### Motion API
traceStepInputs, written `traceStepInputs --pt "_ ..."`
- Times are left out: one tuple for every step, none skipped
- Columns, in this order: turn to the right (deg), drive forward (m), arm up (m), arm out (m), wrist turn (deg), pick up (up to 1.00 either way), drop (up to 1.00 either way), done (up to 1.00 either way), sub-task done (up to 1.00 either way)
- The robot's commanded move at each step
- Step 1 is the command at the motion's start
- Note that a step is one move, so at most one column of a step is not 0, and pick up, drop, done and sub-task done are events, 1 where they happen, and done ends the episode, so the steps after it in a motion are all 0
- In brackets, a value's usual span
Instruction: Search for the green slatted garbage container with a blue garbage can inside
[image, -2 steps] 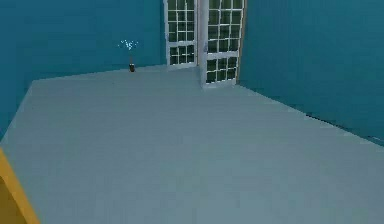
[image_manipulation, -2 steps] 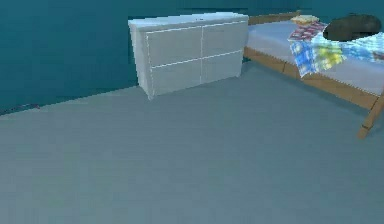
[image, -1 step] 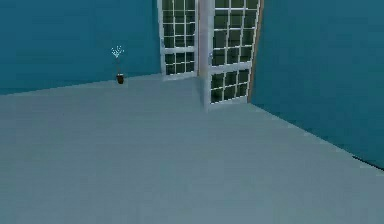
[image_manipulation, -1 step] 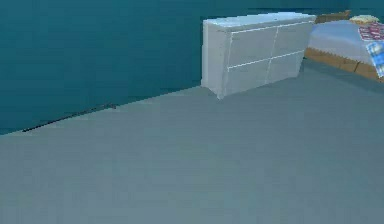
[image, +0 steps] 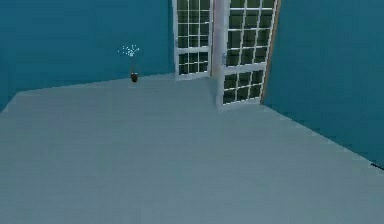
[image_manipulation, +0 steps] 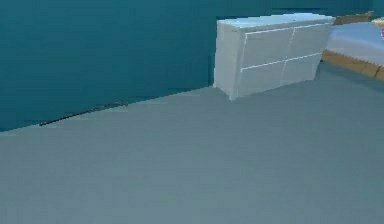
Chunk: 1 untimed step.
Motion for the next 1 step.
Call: traceStepInputs --pt "0.0 1.00 0.00 0.00 0.0 0.00 0.00 0.00 0.00"
